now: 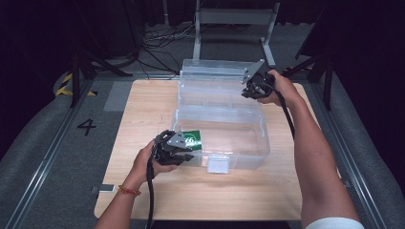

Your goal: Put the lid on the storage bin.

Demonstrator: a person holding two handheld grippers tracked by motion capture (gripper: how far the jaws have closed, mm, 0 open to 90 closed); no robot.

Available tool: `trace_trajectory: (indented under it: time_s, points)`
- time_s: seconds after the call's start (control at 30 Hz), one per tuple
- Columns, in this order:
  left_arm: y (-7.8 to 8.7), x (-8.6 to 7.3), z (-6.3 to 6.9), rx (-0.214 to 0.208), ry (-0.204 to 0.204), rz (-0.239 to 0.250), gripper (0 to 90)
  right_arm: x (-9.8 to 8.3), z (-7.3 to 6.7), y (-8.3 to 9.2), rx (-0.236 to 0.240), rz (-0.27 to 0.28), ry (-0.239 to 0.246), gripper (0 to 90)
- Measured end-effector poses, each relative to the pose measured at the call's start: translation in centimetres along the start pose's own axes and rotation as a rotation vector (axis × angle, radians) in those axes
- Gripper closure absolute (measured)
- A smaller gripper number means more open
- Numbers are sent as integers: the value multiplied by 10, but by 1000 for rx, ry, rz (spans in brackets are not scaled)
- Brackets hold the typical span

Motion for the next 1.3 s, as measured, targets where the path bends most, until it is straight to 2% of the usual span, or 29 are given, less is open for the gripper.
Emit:
trace_trajectory:
  time_s: [0.27, 0.37, 0.57, 0.7, 0.77, 0.87, 1.03, 1.3]
  points:
    - [-1, 1, 2, -4, -3, -7, 748, 2, -6, 9, 1, 17, 14, 850]
    - [-2, 2, 3, -14, 4, 17, 745, 3, -9, 13, 5, 30, 14, 861]
    - [-3, 2, 4, -19, 1, 22, 744, 4, -13, 18, 16, 40, 24, 870]
    - [-3, 2, 3, -7, -11, 29, 743, 4, -16, 22, 26, 59, 31, 874]
    - [-3, 3, 4, -9, 1, 34, 743, 6, -18, 27, 38, 68, 37, 875]
    - [-3, 3, 4, -9, -6, 31, 742, 8, -22, 31, 31, 61, 58, 878]
    - [-3, 3, 5, -7, 4, 28, 740, 9, -30, 40, 39, 66, 69, 879]
    - [-3, 3, 4, -3, 7, 25, 736, 10, -40, 49, 25, 70, 90, 879]
Point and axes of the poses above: each handheld gripper's, and its own axes: y roughly backward along the jaws, x roughly out of its top, z roughly to its right, the point moved 10 cm from there along -y, roughly forward along the jaws, and after that the axes turned 6 degrees about -y, right-handed, at the moved point
